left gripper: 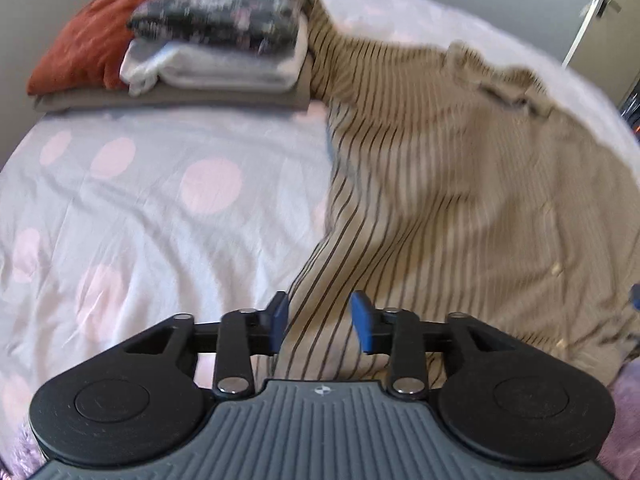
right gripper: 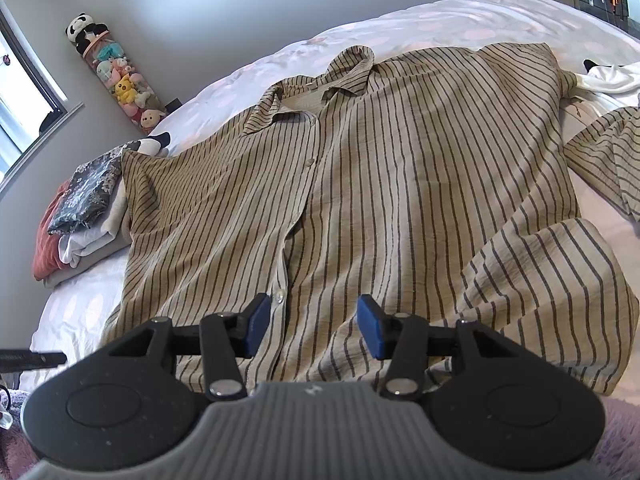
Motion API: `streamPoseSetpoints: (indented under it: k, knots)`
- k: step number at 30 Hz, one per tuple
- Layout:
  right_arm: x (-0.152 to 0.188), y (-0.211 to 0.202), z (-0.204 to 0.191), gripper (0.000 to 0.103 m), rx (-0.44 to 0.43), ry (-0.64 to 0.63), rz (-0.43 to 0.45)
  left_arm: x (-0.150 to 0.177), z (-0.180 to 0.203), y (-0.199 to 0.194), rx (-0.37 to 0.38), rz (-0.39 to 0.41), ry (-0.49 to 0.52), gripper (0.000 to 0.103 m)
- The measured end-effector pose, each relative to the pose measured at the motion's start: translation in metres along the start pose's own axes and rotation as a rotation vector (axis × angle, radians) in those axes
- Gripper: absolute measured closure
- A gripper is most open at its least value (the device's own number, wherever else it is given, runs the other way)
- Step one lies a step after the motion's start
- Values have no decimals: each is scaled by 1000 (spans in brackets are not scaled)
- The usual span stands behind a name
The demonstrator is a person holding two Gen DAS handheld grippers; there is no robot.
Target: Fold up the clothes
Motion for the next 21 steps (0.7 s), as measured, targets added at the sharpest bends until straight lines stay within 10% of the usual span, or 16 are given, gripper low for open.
streamPoseSetpoints:
  k: [5,14,21]
  knots:
    - [-7,-9,6,51,19,38,-15,-19,17,0,82,72,31,63]
    - [-41,-40,45,51,191,15,23,-32,42,58,118,-2,203,63]
    - [-61,-35,116,51,341,96,-86,-26,24,108,179,-89,130,63]
Point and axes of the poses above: each gripper's, at about its wrist camera, not at the fingertips, and y roughly the way its jaws point, z to its right, x to its underside, the point moved 3 cm from there along y, roughly the way its jaws point, and after that the axes turned 15 degrees about x, right-handed, at the moved point
